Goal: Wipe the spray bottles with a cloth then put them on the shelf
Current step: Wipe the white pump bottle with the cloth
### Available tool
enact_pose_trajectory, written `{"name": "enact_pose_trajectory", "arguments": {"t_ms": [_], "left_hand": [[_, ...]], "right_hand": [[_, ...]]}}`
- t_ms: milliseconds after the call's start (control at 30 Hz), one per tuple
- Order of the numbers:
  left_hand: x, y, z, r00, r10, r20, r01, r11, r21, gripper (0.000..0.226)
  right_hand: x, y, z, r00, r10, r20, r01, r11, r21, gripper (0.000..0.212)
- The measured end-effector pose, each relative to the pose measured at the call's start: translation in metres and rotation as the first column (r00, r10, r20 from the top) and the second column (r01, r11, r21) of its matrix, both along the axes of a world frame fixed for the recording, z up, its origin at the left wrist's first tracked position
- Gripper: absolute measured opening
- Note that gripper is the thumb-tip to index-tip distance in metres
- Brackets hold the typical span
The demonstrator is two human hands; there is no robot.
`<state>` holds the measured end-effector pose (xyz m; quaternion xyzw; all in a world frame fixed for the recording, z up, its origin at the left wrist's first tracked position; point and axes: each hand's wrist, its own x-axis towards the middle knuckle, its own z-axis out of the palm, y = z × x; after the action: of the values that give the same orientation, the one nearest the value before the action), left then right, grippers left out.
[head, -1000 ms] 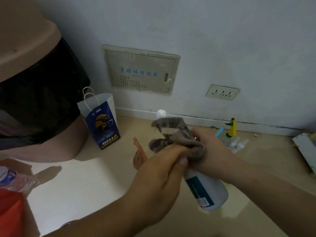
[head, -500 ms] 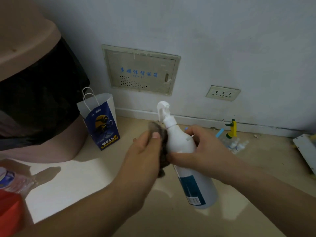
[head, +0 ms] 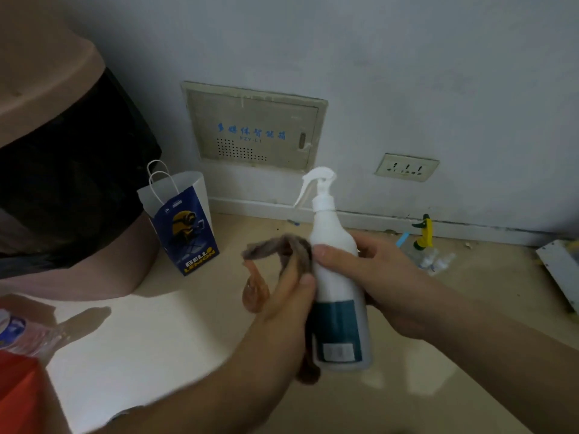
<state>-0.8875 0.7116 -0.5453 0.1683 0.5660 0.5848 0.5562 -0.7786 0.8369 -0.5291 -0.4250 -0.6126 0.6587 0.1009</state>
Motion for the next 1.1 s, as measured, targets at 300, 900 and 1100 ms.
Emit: {"name": "enact_pose_trajectory", "arguments": {"t_ms": [300,900,1100], "left_hand": [[0.021,-0.008,-0.005,0.787,-0.021,-0.617,0.134,0.981,0.139,0.079],[-0.031,-0.008,0.001,0.894,-0.296,-0.337,0.323,0.946,0.024,0.067],[-0.031,-0.008,0.002,0.876,-0.281,-0.393,0.324,0.945,0.048,0.066]], "right_hand": [[-0.006,-0.002,-0.004,0.991,-0.106,-0.084,0.08,0.961,-0.264,0.05],[-0.001,0.007,0.009,0.989,-0.146,-0.011,0.14,0.963,-0.23,0.047],[0.001,0.007,0.016,0.992,-0.116,0.043,0.121,0.981,-0.154,0.054]]}}
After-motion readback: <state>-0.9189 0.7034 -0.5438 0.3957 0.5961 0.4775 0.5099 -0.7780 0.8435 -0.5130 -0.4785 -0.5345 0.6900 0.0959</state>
